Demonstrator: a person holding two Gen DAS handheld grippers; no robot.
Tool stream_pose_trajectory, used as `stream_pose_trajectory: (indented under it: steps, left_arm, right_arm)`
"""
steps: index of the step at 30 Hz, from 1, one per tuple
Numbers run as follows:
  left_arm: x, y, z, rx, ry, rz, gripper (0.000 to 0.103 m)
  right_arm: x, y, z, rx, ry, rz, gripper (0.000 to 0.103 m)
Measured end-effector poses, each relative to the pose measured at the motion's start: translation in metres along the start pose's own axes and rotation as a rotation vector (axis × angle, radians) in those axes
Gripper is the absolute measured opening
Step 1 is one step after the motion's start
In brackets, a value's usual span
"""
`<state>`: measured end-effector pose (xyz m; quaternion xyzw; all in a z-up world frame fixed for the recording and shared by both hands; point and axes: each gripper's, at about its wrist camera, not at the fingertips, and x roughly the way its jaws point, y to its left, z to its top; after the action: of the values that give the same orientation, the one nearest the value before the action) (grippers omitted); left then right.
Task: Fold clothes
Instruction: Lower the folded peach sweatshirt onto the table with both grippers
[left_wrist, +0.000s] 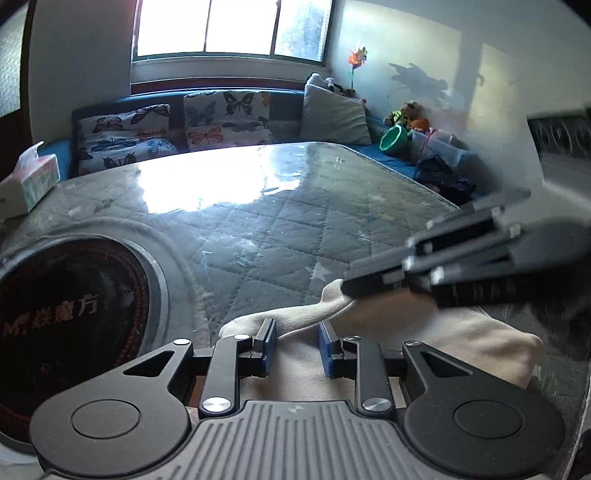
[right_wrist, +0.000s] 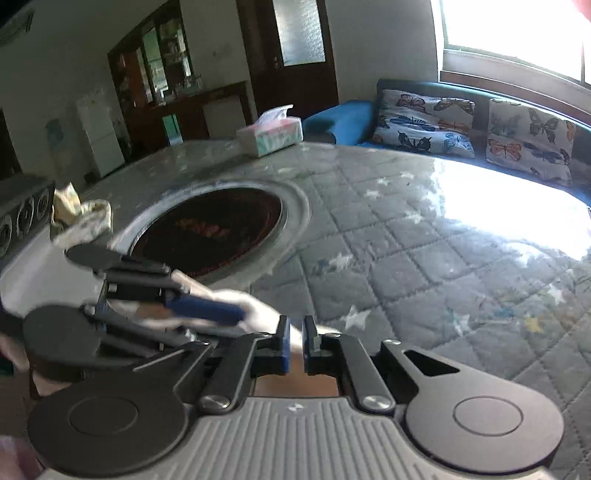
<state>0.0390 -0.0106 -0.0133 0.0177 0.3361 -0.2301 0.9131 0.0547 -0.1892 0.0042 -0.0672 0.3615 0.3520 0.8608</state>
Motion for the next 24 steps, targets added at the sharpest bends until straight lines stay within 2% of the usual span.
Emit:
stream_pose_trajectory:
  steps: [2,5,11,15,18,20,22,24]
  left_arm:
    - [-0.001,-0.001,-0.001,0.009,-0.007,0.002,0.028]
    - [-0.008,-0.002,-0.003,0.008,-0.018,0.004,0.028]
    - [-0.031,0.012,-0.012,-0.046,-0.059,0.031,0.028]
    - [-0.027,0.031,-0.021,-0.130,-0.032,0.070,0.028]
    - [-0.033,0.042,-0.024,-0.186,-0.043,0.070,0.027]
    - [-0.037,0.044,-0.026,-0.188,-0.054,0.091,0.027]
    - [-0.037,0.046,-0.029,-0.191,-0.062,0.103,0.027]
    - [-0.038,0.044,-0.030,-0.179,-0.069,0.117,0.027]
  right_arm:
    - [0.008,0.000,-0.006,-0.004,0.021,-0.016,0.006]
    - [0.007,0.000,-0.007,0.018,0.001,-0.024,0.007]
    - [0.002,0.004,-0.010,0.026,-0.024,-0.020,0.027]
    - [0.010,0.005,-0.013,0.030,-0.016,-0.026,0.029]
    - [0.006,0.007,-0.011,0.033,-0.021,-0.033,0.031]
    - [0.000,0.011,-0.012,0.016,-0.035,-0.042,0.031]
    - [-0.004,0.015,-0.014,0.003,-0.039,-0.044,0.040]
    - [-0.001,0.018,-0.017,-0.012,-0.026,-0.052,0.041]
